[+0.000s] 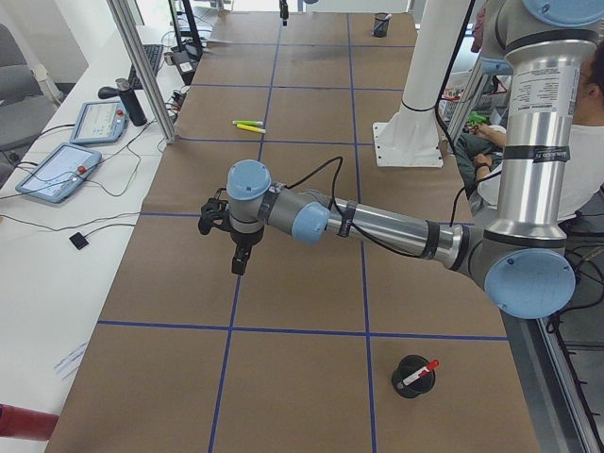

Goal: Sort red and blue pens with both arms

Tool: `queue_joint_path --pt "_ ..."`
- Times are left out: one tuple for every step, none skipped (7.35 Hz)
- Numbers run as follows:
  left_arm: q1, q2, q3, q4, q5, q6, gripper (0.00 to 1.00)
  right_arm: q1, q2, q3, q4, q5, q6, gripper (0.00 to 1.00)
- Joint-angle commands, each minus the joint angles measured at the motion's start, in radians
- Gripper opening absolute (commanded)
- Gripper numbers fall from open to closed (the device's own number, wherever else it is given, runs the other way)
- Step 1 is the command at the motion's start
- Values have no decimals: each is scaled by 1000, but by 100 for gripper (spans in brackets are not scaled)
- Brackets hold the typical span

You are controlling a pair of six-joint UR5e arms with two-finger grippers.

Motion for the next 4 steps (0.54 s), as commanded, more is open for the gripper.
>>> queue_joint_path --pt "0 15 -18 -1 -8 0 100 -2 -7 13 -1 2 0 100" --pt "3 15 -18 -1 -8 0 100 -5 -7 12 -1 1 0 100" --pt "3 15 -18 -1 -8 0 100 -15 -7 12 -1 1 2 100" --pt "3 15 -18 -3 -5 0 100 -16 -7 13 -1 1 2 100"
